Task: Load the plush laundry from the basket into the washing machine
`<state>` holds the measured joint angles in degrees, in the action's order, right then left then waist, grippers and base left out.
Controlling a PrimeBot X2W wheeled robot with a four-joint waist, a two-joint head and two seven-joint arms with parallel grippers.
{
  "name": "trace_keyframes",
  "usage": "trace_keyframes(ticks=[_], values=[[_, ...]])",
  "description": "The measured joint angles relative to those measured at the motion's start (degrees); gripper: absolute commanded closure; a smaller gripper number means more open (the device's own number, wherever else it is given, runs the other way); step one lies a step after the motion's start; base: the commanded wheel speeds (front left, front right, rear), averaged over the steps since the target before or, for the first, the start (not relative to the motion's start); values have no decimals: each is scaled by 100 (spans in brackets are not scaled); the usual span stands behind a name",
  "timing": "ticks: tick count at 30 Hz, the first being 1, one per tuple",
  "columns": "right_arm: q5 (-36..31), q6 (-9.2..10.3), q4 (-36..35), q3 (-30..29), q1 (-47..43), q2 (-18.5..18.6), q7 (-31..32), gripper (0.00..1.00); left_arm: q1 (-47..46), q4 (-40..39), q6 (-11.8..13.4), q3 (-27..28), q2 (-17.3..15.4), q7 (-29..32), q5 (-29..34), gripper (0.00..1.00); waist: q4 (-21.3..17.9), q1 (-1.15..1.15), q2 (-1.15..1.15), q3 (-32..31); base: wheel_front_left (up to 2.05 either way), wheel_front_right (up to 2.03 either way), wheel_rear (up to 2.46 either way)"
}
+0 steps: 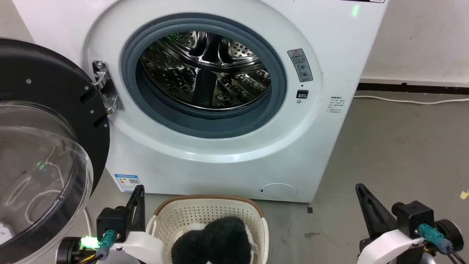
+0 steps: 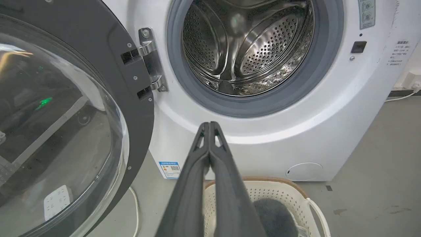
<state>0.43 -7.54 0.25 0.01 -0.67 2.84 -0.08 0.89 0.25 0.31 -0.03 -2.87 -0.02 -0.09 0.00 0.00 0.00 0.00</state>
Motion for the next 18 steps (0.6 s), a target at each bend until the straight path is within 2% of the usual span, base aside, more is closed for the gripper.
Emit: trace_keyframes(ticks=[18], values=[[0, 0, 0, 0, 0, 0, 0, 100, 0, 0, 0, 2, 0, 0, 0, 100, 0, 0, 0, 0, 0, 0, 0]])
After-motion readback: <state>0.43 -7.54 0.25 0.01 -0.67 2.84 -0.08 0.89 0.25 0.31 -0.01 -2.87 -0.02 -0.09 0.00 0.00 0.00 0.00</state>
